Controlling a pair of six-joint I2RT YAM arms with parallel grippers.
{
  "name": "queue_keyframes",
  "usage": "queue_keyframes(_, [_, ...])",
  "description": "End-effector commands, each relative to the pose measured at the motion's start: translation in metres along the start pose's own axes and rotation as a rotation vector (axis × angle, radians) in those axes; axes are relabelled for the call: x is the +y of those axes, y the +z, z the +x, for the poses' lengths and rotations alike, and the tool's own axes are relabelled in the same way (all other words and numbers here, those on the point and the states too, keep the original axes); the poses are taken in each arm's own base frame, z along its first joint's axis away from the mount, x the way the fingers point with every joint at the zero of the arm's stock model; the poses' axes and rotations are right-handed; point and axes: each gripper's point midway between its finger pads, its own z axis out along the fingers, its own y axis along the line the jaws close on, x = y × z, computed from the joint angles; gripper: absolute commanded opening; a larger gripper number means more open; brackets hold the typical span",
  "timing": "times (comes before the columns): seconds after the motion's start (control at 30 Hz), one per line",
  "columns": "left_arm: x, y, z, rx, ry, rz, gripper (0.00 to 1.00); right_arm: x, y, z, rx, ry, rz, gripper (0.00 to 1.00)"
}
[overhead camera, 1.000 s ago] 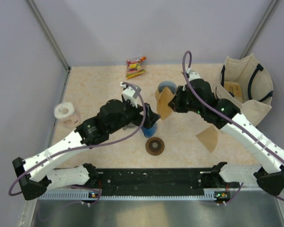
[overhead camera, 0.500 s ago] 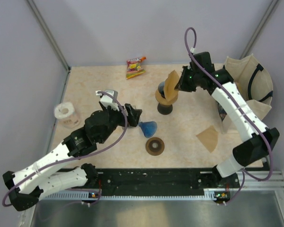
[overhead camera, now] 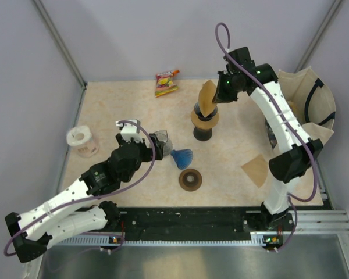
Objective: Place the coffee filter in the dripper
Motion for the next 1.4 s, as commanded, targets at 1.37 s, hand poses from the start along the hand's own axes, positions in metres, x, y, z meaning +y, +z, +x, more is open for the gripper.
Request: queue_keyframes(1.37, [-0.002,0.017,0.015,0.023,-0.003,0.007,0.99,-0.024,0.04,-0.008,0.09,-0.088,0.135,0.17])
